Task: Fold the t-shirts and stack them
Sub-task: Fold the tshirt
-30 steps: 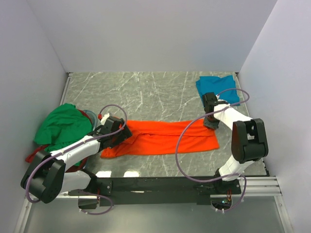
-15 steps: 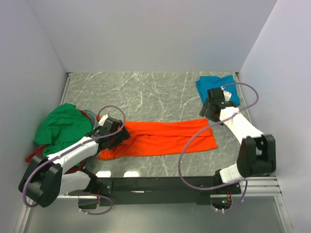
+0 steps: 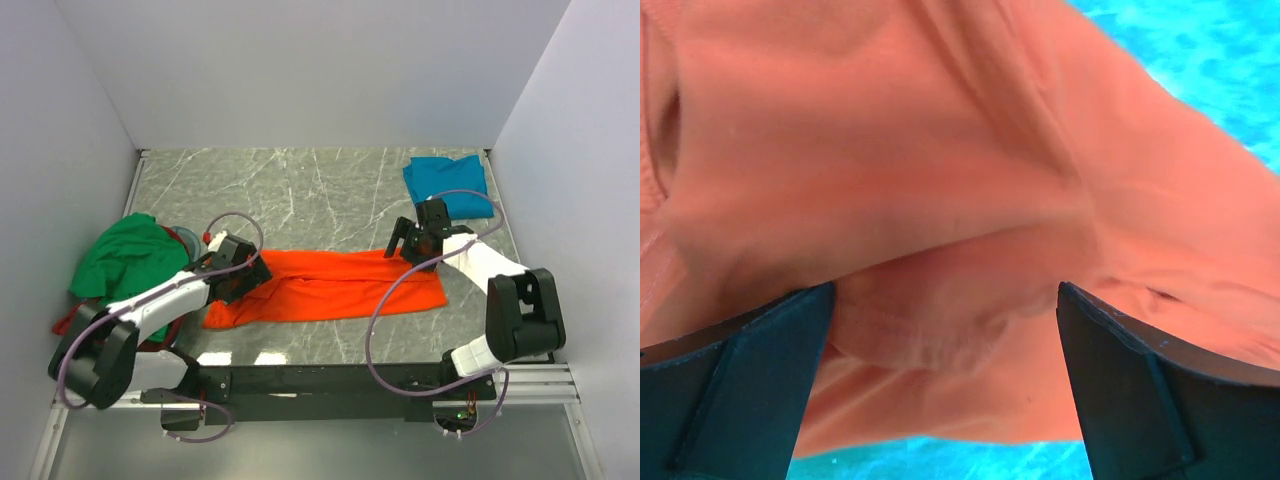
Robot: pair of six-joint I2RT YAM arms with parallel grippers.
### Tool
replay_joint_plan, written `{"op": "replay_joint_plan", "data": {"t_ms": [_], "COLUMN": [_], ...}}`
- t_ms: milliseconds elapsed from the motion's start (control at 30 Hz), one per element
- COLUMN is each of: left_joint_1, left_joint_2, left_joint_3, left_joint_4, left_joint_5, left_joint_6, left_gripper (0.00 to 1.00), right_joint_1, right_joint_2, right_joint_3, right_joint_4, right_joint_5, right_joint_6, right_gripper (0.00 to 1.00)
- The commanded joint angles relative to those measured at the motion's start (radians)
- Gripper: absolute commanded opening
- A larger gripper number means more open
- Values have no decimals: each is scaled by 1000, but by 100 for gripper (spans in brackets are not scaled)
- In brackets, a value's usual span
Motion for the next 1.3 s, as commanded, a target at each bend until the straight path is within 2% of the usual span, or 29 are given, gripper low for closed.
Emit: {"op": "replay_joint_plan", "data": {"t_ms": [0, 233, 300, 367, 400, 433, 467, 500, 533, 600, 633, 733, 900, 1000, 1100, 1267], "left_joint_1": [1, 12, 20, 41, 43, 43, 43, 44, 47, 46, 41, 32, 24, 24, 21, 26], "left_joint_2": [82, 349, 462, 601, 649, 748, 801, 856, 967, 1066, 1147, 1255, 1340, 1392, 1410, 1465], "left_joint_3": [58, 243, 354, 519, 582, 716, 788, 864, 1024, 1180, 1306, 1478, 1552, 1613, 1641, 1707], "left_joint_4": [49, 29, 14, -44, -63, -83, -110, -161, -194, -266, -271, -224, -46, 43, 100, 210], "left_joint_5": [18, -23, -40, -37, -45, -75, -76, -60, -39, 4, 19, 144, 324, 381, 382, 380], "left_joint_6": [6, 45, 55, 69, 77, 80, 81, 91, 92, 91, 92, 115, 92, 74, 68, 68], "left_gripper": [100, 100, 99, 100, 100, 100, 99, 100, 100, 100, 99, 100, 99, 99, 99, 99], "right_joint_1": [10, 39, 67, 114, 175, 202, 226, 280, 305, 386, 465, 623, 773, 854, 921, 986], "right_joint_2": [46, 46, 25, -35, -59, -110, -141, -199, -231, -291, -337, -383, -322, -258, -202, -214], "right_joint_3": [-15, -127, -161, -215, -234, -274, -297, -345, -369, -408, -431, -458, -422, -377, -330, -250], "right_joint_4": [67, 63, 55, 38, 20, 9, -1, -6, -6, -15, -15, 18, 101, 135, 143, 77], "right_joint_5": [-36, -9, -12, 20, 36, 34, 30, 18, 1, -24, -35, -84, -95, -98, -108, -14], "right_joint_6": [14, 60, 89, 128, 147, 158, 200, 218, 231, 287, 300, 328, 342, 328, 319, 305], "right_gripper": [90, 90, 90, 90, 90, 90, 90, 91, 90, 91, 91, 91, 92, 92, 92, 92]}}
